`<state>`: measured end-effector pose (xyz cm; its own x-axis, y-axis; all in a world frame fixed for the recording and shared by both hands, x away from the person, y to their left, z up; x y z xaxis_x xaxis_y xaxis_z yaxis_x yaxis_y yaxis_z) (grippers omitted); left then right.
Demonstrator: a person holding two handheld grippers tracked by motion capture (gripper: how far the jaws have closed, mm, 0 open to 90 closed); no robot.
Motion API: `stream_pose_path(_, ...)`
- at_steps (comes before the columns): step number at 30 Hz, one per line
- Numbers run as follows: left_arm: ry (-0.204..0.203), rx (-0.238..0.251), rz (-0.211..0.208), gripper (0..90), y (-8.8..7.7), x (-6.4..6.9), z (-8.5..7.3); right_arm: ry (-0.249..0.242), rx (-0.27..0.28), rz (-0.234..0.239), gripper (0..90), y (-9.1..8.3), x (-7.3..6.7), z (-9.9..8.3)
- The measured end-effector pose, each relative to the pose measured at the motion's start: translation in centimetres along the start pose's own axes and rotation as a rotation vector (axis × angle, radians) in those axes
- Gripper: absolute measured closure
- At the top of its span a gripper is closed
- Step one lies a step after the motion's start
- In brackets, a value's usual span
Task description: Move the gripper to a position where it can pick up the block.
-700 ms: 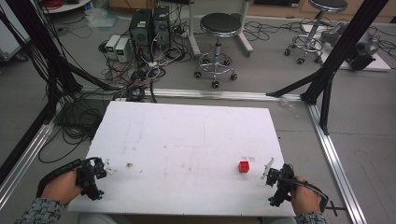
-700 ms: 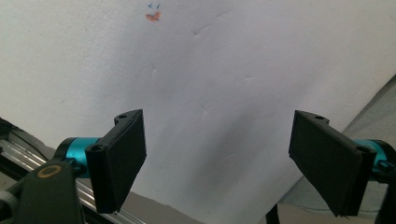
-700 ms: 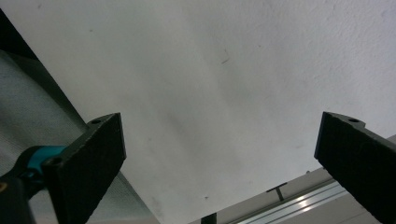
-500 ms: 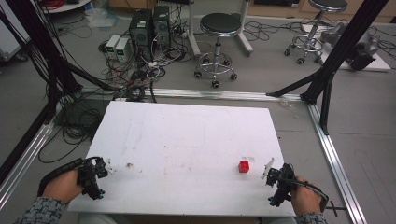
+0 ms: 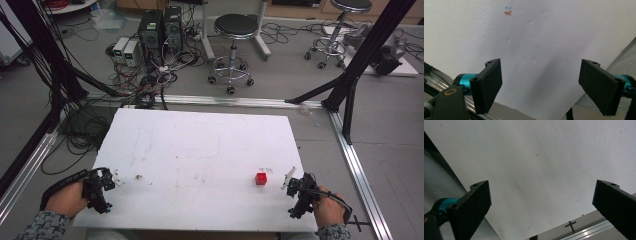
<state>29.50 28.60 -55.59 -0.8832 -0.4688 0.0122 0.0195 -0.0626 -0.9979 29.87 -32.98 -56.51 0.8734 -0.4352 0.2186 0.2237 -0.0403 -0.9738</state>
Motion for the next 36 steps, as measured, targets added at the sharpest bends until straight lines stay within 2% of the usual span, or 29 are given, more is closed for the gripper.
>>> stream_pose_path(7,-0.003,0.006,0.007,19.3,-0.2,0.0,-0.1,-0.086,0.009,0.021,1.0,-0.1,1.4,-0.3)
stream_pose_path(11,-0.003,0.005,0.006,19.3,-0.3,-0.1,-0.1,-0.11,-0.001,0.011,1.0,-0.5,2.8,-0.5)
stream_pose_path(15,-0.008,0.013,0.011,19.3,-0.2,-0.1,-0.1,-0.138,0.015,-0.001,1.0,-1.3,4.4,-0.2)
stream_pose_path(18,-0.008,0.014,0.016,19.3,-0.2,-0.2,-0.1,-0.16,0.022,-0.008,1.0,-1.9,5.1,0.1)
stream_pose_path(19,-0.009,0.015,0.014,19.3,-0.2,-0.3,-0.1,-0.188,0.027,-0.012,1.0,-2.5,5.8,0.6)
stream_pose_path(25,-0.003,0.019,0.019,19.3,-0.1,-0.3,0.2,-0.245,0.038,-0.029,1.0,-4.0,7.4,2.6)
stream_pose_path(30,0.0,0.019,0.013,19.3,-0.2,-0.2,0.3,-0.266,0.054,-0.022,1.0,-4.1,7.8,4.4)
stream_pose_path(36,-0.007,0.027,0.02,19.3,-0.3,-0.2,0.3,-0.309,0.055,0.004,1.0,-3.3,7.3,6.3)
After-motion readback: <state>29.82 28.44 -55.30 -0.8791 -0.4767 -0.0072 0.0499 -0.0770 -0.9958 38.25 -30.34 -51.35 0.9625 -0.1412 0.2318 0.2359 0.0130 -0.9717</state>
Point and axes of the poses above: each handheld gripper's, and its own axes: y roughly forward along the jaws, z roughly out of its top, x roughly to its right, the point moved 7 cm from there along y, roughly forward along the jaws, and after that the axes turned 8 degrees about -z, right-handed, at the moved point
